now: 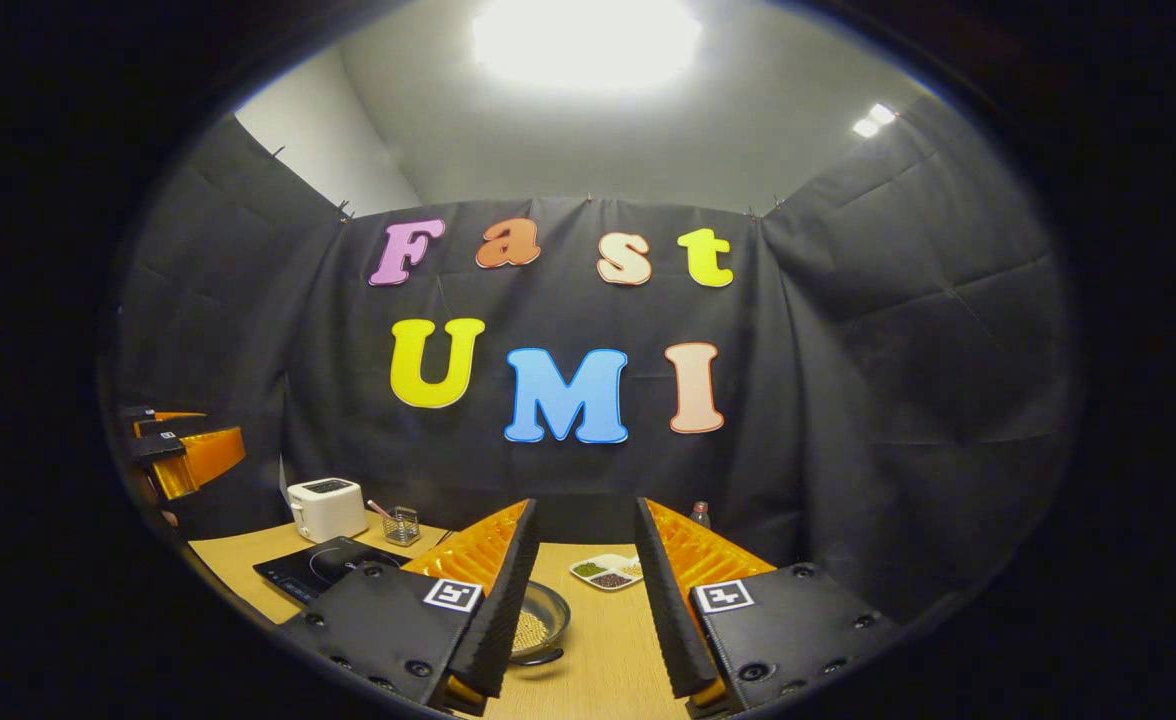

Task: First push the handle of the pot to place it horizontally, then grasp the pot with both hands and set it on the induction cooktop.

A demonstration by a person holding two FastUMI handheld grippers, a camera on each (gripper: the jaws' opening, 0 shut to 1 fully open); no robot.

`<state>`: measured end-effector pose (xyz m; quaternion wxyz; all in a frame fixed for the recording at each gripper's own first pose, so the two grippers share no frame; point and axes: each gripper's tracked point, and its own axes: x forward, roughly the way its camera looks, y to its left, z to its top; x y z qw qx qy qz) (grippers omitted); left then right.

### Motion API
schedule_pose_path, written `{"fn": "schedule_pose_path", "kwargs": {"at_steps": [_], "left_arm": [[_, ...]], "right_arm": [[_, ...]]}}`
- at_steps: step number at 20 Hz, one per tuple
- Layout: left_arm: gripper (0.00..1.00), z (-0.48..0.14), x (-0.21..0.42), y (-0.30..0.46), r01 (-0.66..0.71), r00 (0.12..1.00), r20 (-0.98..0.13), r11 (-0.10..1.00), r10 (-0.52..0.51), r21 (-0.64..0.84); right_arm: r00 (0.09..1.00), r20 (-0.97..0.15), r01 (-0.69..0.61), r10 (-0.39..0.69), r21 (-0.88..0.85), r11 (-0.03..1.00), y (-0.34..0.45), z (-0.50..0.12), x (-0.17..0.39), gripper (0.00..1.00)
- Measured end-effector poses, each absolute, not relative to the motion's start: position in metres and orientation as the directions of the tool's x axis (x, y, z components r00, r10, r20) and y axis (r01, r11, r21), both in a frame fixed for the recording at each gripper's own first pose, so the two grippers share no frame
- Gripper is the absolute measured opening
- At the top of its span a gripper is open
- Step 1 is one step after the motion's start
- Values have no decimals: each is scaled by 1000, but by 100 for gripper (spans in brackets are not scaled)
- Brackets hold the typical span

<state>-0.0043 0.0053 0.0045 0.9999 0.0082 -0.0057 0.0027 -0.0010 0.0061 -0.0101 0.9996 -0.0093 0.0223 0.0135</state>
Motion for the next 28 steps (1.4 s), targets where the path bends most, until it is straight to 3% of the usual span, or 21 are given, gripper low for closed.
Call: {"fn": "schedule_pose_path", "kwargs": {"at_steps": [1,2,5,6,9,13,14,21,22,28], "left_arm": [[79,3,-5,6,-6,1000,11,1000,6,15],[76,2,-5,9,-8,1000,11,1000,8,15],[79,2,-4,16,-14,1000,13,1000,14,14],[79,1,-3,19,-15,1000,15,1000,14,13],[79,3,0,26,-14,1000,19,1000,14,14],[76,0,4,41,-14,1000,22,1000,14,13],[79,0,6,47,-16,1000,23,1000,16,13],[76,-9,10,87,-30,999,20,1000,30,-5],[79,-10,9,95,-37,999,22,999,38,-3],[76,-14,9,118,-76,997,17,997,76,0]], "right_arm": [[999,-45,-11,10,-24,1000,3,-11,0,63],[999,-42,-8,7,-25,1000,4,-9,-1,51],[999,-52,-15,14,-26,1000,10,-12,4,44],[998,-52,-20,19,-25,999,12,-10,2,31],[998,-56,-18,16,-36,999,18,-14,6,27],[1000,-20,12,-12,-37,999,21,-4,6,2],[999,-35,-3,1,-32,999,31,-11,8,2],[993,-111,-42,40,-18,999,63,-38,23,2],[991,-123,-56,53,-22,998,69,-42,25,2],[969,-197,-161,147,-55,985,97,-69,31,2]]}}
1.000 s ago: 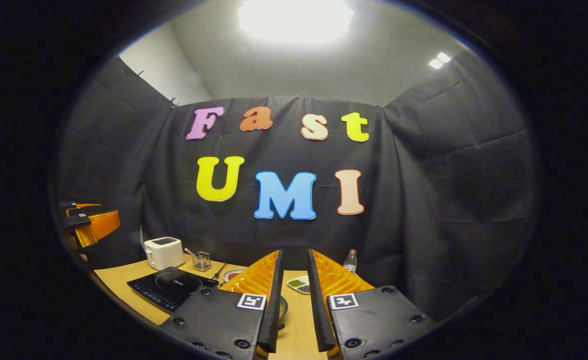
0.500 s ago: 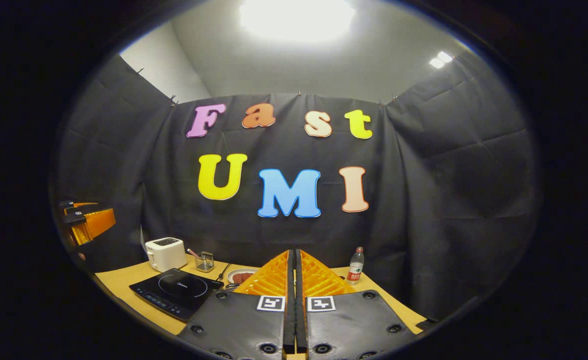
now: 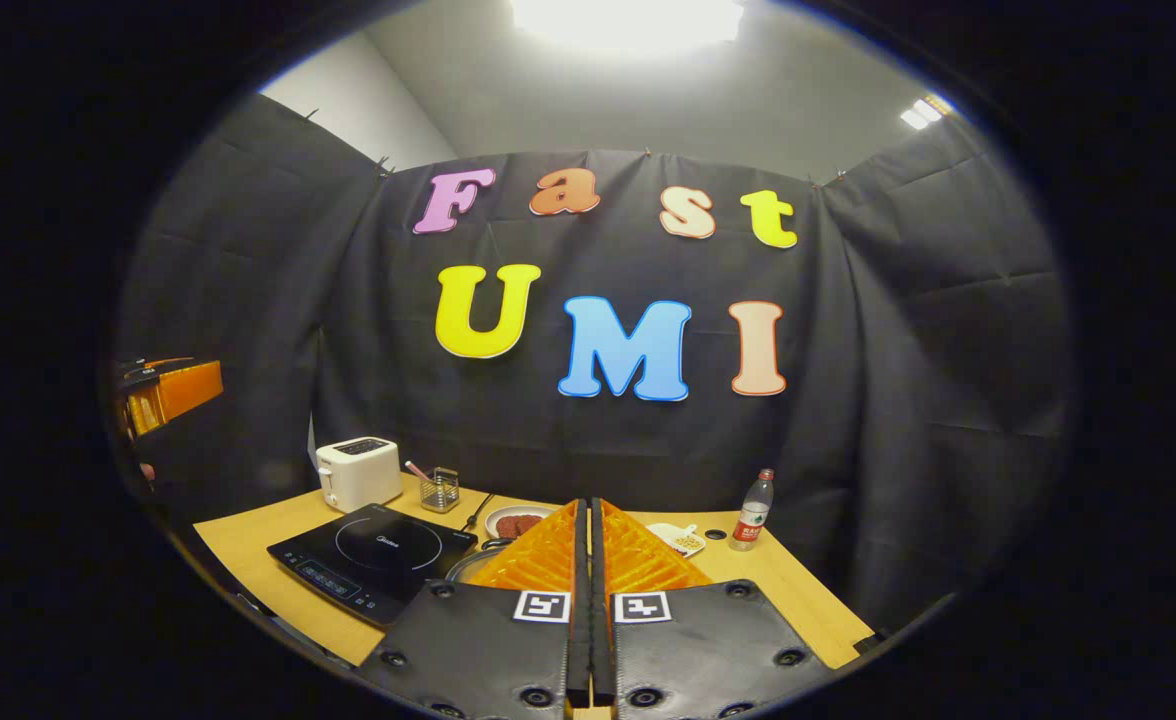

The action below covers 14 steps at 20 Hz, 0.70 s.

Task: First push the handle of the pot to place it horizontally, then grasp the pot with both hands and set it on the induction cooktop.

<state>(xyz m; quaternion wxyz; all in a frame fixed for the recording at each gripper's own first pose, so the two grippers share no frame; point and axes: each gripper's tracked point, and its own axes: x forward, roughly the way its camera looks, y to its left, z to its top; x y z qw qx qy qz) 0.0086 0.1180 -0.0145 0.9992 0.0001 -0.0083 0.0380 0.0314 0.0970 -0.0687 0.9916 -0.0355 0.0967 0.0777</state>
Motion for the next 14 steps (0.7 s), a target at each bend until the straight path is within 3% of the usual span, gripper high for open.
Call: {"fn": "schedule_pose_path", "kwargs": {"at_steps": [14], "left_arm": [[79,-29,45,97,-158,987,-13,987,158,30]], "right_arm": [[794,-484,-427,367,-15,904,121,-192,48,2]]}}
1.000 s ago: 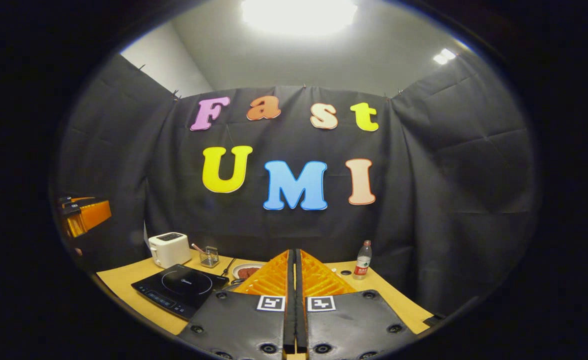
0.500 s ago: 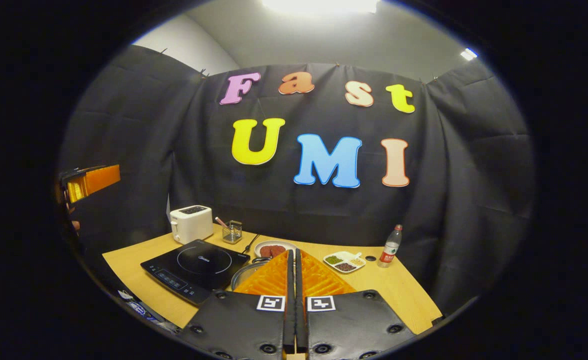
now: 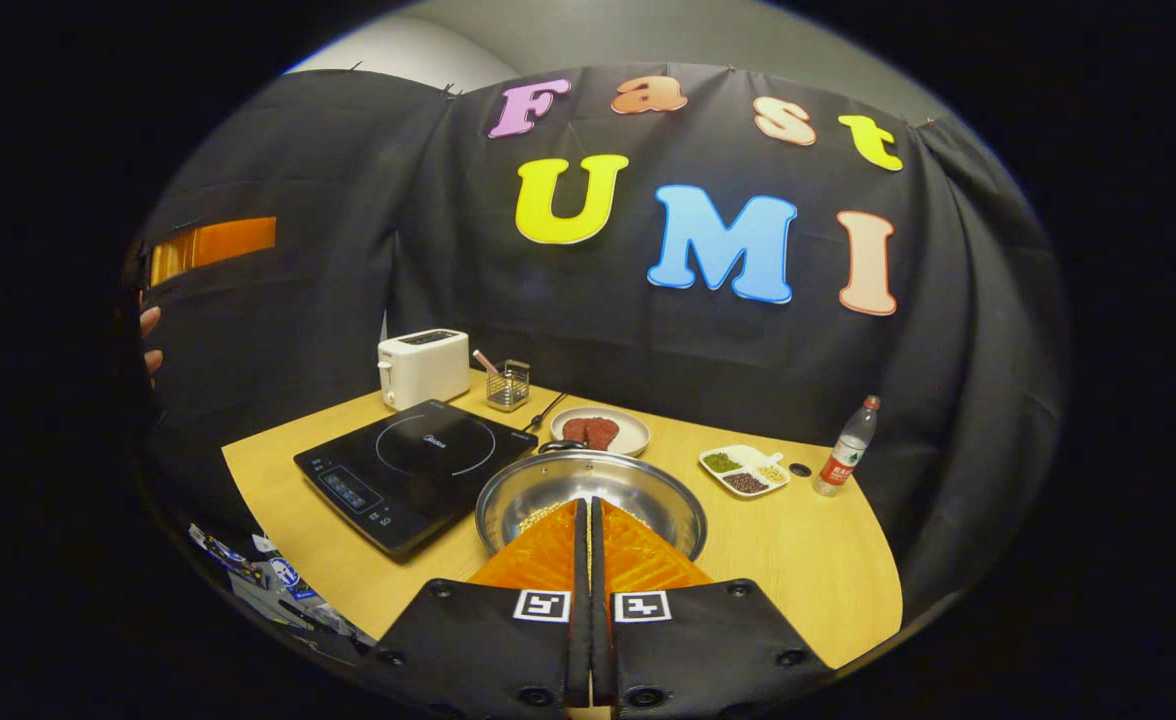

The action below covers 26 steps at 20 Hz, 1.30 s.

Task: First push the handle of the pot to place it horizontally, then grasp the pot with both hands and set it on the induction cooktop.

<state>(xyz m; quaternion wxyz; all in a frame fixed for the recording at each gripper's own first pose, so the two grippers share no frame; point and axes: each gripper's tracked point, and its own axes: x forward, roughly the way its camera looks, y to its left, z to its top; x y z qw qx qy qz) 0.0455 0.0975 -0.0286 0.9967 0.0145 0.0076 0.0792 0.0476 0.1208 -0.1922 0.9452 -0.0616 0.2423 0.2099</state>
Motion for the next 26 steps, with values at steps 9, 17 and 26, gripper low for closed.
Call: {"fn": "schedule_pose_path", "kwargs": {"at_steps": [9,17,26], "left_arm": [[79,-41,61,87,-214,975,-52,975,217,58],[76,-52,64,83,-267,959,-75,960,273,82],[77,-68,72,80,-291,948,-108,952,300,91]], "right_arm": [[639,-626,-557,448,26,830,127,-260,43,2],[495,-719,-650,488,66,757,129,-306,28,2],[396,-791,-620,467,145,771,119,-343,23,2]]}}
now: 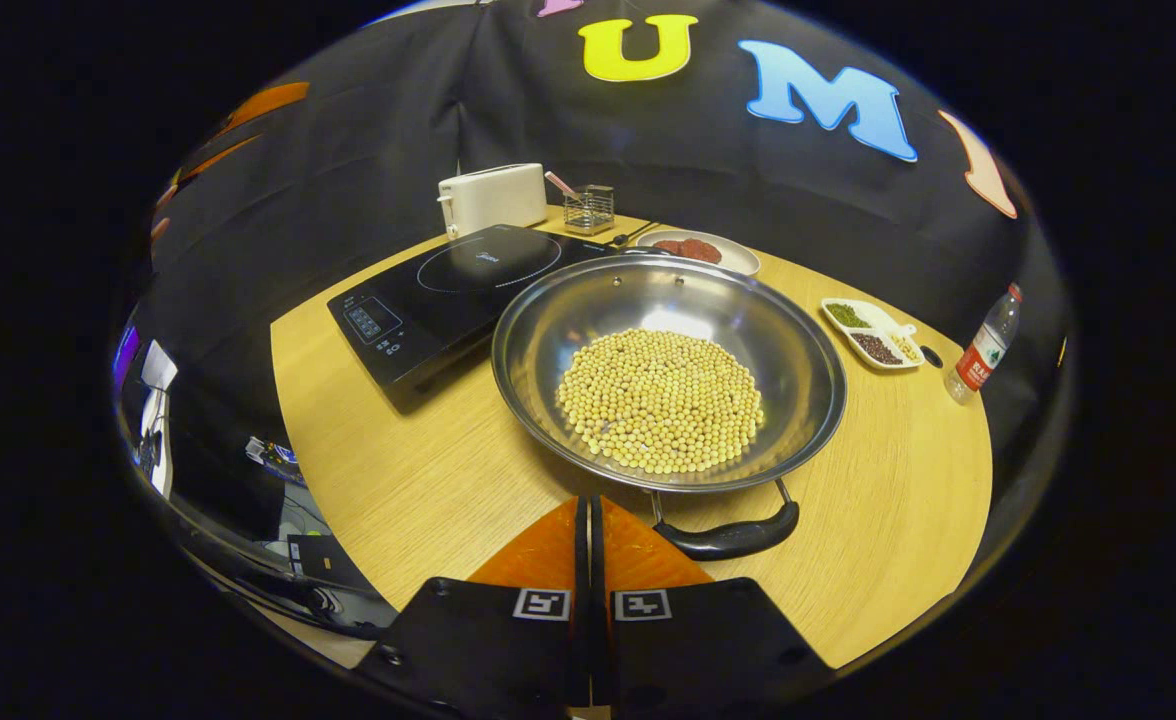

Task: First push the handle of the pot to place it horizontally, then grasp the pot with both hands and set it on the induction cooktop.

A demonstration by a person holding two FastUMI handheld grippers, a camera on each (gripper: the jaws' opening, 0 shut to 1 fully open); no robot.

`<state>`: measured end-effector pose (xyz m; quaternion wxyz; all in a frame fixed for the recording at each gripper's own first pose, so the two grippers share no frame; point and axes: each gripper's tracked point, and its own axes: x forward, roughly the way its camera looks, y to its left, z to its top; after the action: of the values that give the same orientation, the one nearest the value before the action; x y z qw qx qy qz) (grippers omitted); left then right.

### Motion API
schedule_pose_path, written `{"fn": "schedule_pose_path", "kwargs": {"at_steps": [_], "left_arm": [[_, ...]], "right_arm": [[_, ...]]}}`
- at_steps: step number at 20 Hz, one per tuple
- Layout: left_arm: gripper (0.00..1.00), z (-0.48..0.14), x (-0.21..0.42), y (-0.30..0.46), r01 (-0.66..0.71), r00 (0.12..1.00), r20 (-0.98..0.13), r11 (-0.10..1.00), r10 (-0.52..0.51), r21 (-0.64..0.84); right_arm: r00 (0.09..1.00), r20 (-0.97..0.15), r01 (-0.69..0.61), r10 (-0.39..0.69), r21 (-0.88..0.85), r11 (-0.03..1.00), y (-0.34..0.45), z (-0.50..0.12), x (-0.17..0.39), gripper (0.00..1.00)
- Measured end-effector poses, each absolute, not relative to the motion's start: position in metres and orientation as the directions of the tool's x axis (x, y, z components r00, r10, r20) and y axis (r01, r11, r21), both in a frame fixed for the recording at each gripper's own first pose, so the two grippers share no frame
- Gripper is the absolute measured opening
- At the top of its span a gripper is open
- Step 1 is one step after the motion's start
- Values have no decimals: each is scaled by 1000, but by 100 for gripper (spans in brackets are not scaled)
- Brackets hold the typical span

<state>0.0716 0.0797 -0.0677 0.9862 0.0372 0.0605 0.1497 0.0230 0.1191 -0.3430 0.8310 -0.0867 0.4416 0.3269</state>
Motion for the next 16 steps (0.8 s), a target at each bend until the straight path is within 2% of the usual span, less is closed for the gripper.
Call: {"fn": "schedule_pose_path", "kwargs": {"at_steps": [7,8,9,12,16], "left_arm": [[77,-68,74,72,-286,950,-104,953,296,96],[80,-68,74,70,-285,950,-102,954,294,96],[77,-68,74,69,-284,951,-101,954,293,96],[80,-67,74,67,-284,951,-99,954,294,98],[76,-69,75,65,-289,949,-100,953,298,92]], "right_arm": [[384,-801,-578,460,180,796,113,-349,27,2],[385,-801,-581,458,175,795,113,-350,27,2],[385,-802,-584,457,172,793,112,-349,27,2],[386,-803,-584,453,168,794,108,-351,28,2],[390,-807,-576,443,162,801,101,-351,33,2]]}}
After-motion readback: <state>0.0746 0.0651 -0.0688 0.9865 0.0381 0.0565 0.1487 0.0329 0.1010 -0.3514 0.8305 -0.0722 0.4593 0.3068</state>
